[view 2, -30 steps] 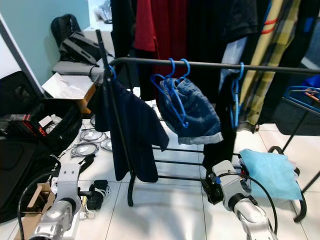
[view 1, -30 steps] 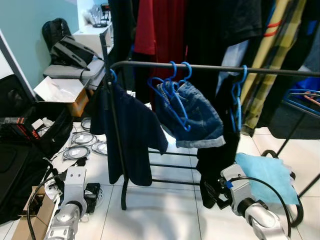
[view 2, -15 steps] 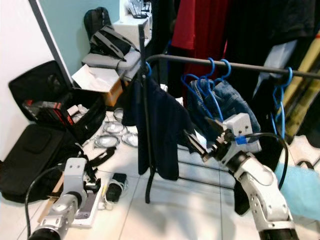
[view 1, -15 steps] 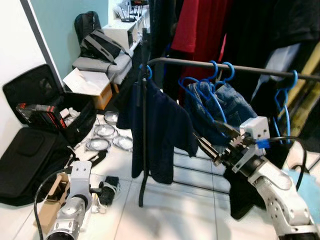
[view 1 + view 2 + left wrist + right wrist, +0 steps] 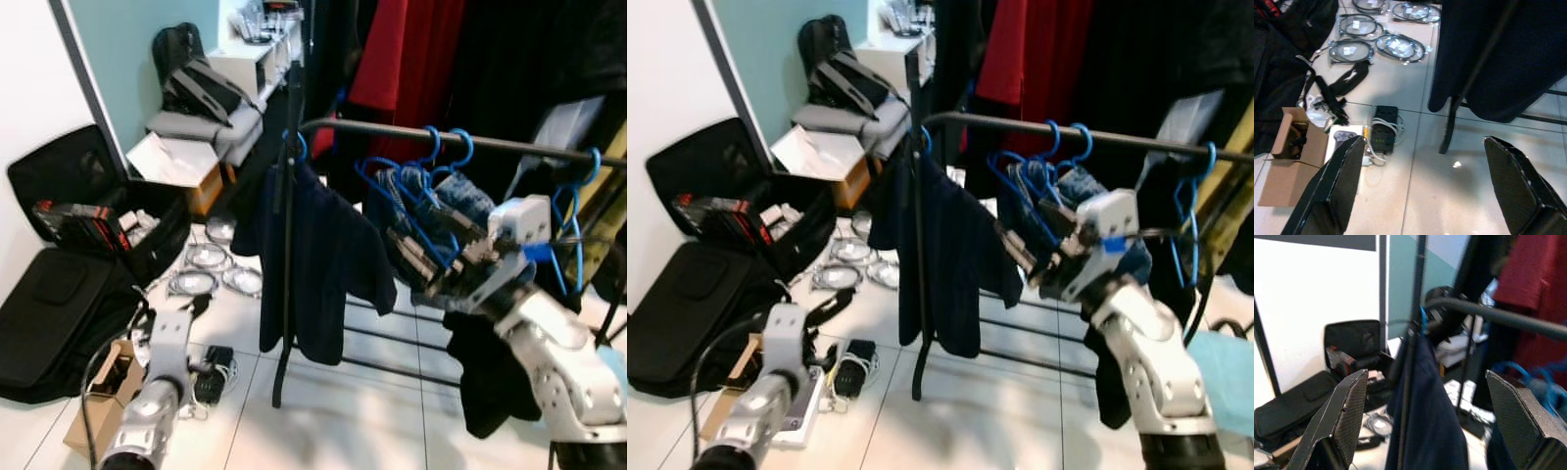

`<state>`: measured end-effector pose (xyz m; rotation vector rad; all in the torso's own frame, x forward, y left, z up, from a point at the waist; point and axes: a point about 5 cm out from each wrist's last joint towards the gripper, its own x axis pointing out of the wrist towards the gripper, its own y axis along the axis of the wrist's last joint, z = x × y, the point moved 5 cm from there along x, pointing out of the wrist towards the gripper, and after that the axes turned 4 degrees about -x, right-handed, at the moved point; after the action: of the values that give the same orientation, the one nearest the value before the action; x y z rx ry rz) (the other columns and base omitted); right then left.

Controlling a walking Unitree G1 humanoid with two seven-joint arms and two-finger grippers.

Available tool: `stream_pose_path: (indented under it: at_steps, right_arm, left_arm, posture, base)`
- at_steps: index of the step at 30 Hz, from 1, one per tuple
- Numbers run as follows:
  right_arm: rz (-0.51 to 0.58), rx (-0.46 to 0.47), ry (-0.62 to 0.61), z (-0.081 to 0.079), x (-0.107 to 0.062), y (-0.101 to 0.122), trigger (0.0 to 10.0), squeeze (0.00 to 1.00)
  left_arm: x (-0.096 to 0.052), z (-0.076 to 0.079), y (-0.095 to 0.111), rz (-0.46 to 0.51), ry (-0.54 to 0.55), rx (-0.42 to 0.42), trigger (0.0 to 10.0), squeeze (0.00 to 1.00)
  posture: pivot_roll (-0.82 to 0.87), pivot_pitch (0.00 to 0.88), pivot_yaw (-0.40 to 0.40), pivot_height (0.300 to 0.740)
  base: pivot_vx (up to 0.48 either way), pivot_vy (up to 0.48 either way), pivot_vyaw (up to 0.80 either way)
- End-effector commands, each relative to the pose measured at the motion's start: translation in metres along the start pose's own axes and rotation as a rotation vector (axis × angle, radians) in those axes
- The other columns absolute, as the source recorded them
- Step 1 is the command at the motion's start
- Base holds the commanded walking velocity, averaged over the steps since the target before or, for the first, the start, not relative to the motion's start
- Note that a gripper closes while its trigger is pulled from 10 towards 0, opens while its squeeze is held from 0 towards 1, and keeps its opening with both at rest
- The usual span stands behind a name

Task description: Hang hanger

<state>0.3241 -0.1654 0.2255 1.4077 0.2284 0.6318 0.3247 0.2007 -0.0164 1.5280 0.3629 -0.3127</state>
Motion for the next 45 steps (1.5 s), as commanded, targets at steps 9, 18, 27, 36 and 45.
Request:
stream_pose_path:
  at_steps: [9, 18, 27, 36, 45]
  right_arm:
    - [-0.038, -0.004, 0.109, -0.02, 0.002, 0.006, 10.0, 0.0]
    - [-0.089, -0.036, 0.093, -0.013, 0.001, 0.005, 10.0, 0.0]
    - [-0.319, -0.298, 0.029, 0.01, 0.002, -0.024, 10.0, 0.0]
    - [-0.322, -0.261, 0.112, 0.001, 0.005, -0.028, 10.0, 0.0]
    - [-0.25, -0.074, 0.094, 0.011, 0.019, -0.028, 10.0, 0.0]
  left_arm:
    - [-0.001, -0.003, 0.001, -0.003, 0.001, 0.011, 10.0, 0.0]
    - [-0.001, -0.003, 0.0, -0.006, 0.013, 0.007, 10.0, 0.0]
    - [-0.001, 0.003, 0.0, -0.006, -0.019, -0.005, 10.0, 0.0]
    - [-0.001, 0.0, 0.0, 0.002, 0.011, -0.003, 10.0, 0.0]
    - [-0.004, -0.002, -0.002, 0.002, 0.018, -0.003, 10.0, 0.0]
  posture:
    - [-0.06, 0.018, -0.013, 0.74]
    - [-0.06, 0.014, -0.013, 0.74]
    - [-0.06, 0.006, -0.018, 0.74]
    - [-0.06, 0.007, -0.025, 0.74]
    - [-0.06, 0.022, -0.022, 0.74]
  base:
    - [0.368, 0.0, 0.0]
    - [0.228, 0.0, 0.0]
    - [0.0, -0.263, 0.0]
    - [0.0, -0.147, 0.0]
    - [0.0, 0.0, 0.0]
